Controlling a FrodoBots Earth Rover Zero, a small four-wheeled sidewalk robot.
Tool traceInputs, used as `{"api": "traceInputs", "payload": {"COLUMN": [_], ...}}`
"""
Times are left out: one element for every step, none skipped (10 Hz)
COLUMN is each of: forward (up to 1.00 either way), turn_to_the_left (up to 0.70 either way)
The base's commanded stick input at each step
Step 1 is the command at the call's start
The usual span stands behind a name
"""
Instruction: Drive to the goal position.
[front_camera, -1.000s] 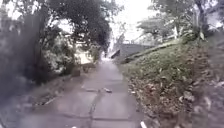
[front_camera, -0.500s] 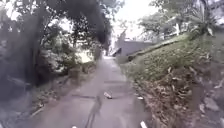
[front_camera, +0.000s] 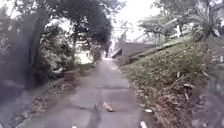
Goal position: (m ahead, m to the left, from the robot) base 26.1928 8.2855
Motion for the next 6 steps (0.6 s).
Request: {"api": "traceInputs", "payload": {"forward": [0.7,0.7,0.7,0.7,0.7,0.7], "turn_to_the_left": [0.03,0.03,0.03,0.03,0.03,0.0]}}
